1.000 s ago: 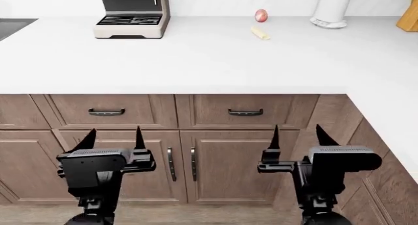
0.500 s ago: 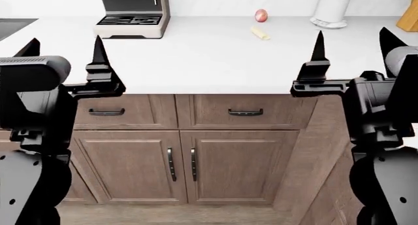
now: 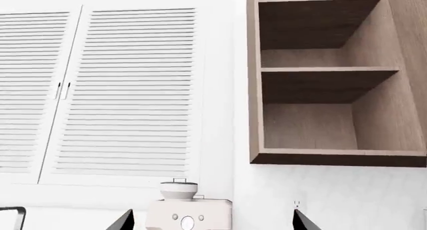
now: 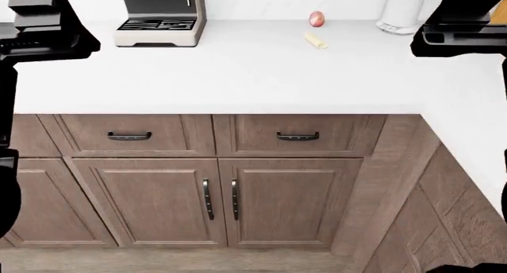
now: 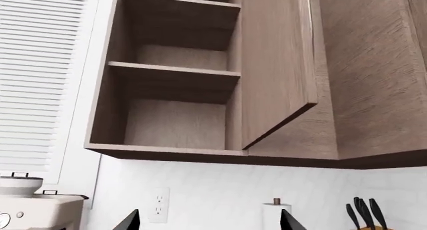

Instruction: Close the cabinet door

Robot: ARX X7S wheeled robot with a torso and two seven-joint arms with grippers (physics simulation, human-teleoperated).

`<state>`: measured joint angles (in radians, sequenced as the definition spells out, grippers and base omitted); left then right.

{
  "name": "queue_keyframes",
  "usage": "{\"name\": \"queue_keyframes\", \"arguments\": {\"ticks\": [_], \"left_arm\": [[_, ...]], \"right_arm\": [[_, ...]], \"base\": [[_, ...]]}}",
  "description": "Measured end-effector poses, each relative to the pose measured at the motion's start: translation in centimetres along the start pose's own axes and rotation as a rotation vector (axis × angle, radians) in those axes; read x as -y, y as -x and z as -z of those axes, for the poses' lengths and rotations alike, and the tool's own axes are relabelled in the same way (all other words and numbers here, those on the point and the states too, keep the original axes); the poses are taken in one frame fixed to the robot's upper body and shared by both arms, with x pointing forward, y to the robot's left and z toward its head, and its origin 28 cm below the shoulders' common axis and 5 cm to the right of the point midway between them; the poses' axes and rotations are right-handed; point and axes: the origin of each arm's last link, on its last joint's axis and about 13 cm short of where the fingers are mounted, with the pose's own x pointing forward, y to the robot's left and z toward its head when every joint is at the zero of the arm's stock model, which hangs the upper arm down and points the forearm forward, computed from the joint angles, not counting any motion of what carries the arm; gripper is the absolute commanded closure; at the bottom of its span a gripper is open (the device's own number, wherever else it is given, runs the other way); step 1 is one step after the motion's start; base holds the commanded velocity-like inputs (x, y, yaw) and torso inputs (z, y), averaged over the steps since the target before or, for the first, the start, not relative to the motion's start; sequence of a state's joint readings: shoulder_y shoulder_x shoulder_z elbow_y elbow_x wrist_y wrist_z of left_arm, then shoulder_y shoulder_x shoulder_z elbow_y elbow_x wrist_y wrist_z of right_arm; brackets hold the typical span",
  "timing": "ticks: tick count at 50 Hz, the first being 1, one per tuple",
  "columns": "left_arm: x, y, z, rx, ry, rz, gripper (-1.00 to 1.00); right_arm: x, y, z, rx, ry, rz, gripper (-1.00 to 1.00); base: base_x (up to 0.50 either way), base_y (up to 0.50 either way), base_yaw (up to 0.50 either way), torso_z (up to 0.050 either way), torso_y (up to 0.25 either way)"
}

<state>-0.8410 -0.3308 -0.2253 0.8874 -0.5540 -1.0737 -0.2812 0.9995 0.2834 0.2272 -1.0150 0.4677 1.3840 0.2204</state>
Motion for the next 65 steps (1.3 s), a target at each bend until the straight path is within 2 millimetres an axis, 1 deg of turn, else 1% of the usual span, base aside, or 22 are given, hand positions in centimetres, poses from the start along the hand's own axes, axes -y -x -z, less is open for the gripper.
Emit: {"name": "queue_keyframes", "arguments": {"ticks": [6, 17, 26, 65], "left_arm": [[-0.2, 0.2, -0.4, 0.036, -0.012, -0.019, -1.0], [-0.6, 0.6, -0.8, 0.068, -0.019, -0.046, -1.0], [-0.7, 0.8, -1.0, 0.078, -0.014, -0.049, -1.0], [-1.1, 1.1, -2.2, 0.112, -0.009, -0.061, -1.0]], "right_arm": [[0.2, 0.3, -0.8, 0.026, -0.012, 0.001, -1.0], [0.4, 0.7, -1.4, 0.047, -0.033, 0.001, -1.0], [0.6, 0.8, -1.5, 0.051, -0.027, 0.012, -1.0], [0.9, 0.9, -2.0, 0.056, -0.021, 0.021, -1.0]], "base": [[0.0, -0.07, 0.0, 0.0, 0.0], [0.0, -0.5, 0.0, 0.0, 0.0], [0.0, 0.0, 0.0, 0.0, 0.0], [0.5, 0.0, 0.0, 0.0, 0.0]]}}
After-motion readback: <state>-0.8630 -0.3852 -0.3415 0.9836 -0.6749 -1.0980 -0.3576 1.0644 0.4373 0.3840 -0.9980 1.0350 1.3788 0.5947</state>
